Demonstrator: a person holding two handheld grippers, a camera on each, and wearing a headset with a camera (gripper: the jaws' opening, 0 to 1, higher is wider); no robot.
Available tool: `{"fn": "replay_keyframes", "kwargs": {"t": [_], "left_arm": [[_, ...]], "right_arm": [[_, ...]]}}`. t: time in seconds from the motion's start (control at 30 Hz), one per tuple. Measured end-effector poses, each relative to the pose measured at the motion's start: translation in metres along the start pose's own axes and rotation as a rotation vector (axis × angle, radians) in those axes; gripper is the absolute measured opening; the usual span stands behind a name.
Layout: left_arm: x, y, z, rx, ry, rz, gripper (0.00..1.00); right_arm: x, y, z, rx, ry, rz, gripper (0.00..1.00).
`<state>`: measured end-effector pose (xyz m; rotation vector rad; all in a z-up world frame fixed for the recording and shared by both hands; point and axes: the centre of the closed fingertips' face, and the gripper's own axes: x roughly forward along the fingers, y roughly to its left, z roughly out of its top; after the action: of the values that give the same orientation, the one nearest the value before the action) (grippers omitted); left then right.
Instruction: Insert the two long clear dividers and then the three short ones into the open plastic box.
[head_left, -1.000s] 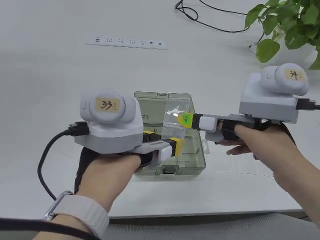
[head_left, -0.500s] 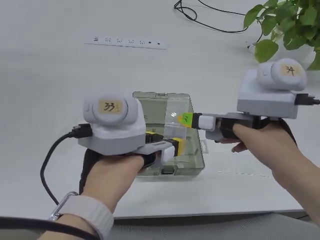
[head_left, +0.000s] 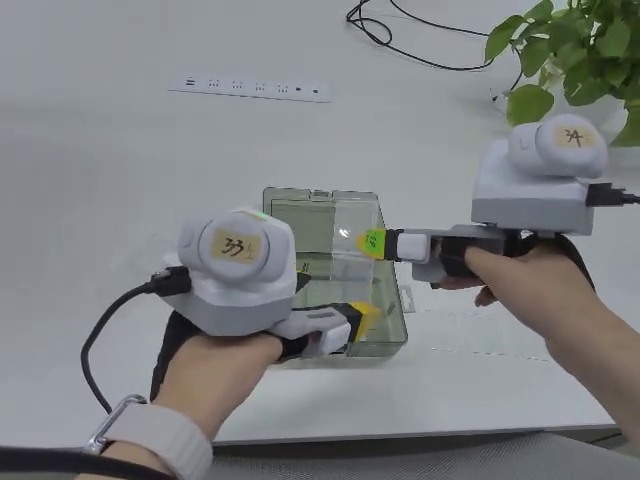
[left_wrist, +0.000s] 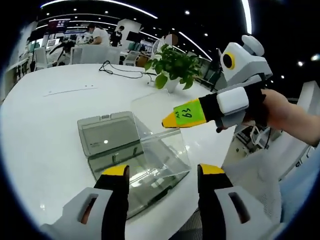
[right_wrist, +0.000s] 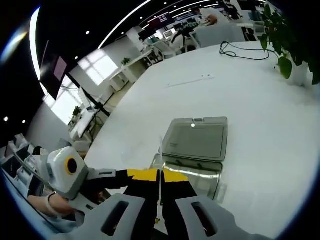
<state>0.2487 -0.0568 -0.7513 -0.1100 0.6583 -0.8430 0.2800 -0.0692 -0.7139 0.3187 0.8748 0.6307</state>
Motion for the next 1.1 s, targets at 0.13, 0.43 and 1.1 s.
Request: {"fn": "replay_keyframes", "kwargs": {"t": [0.13, 0.43, 1.1], "left_arm": [[-0.001, 0.000, -0.003, 0.116, 0.008, -0.033, 0.69], [-0.005, 0.003, -0.011, 0.371, 0.036, -0.078, 0.98], [-0.021, 0.035, -0.016, 0.417, 0.012, -0.055, 1.00]], "right_arm": [[0.002, -0.005, -0.004, 0.020, 0.025, -0.012, 0.01], [0.003, -0.014, -0.007, 0.070, 0.081, -0.037, 0.01], [0.010, -0.039, -0.001, 0.136, 0.329, -0.136, 0.01]]}}
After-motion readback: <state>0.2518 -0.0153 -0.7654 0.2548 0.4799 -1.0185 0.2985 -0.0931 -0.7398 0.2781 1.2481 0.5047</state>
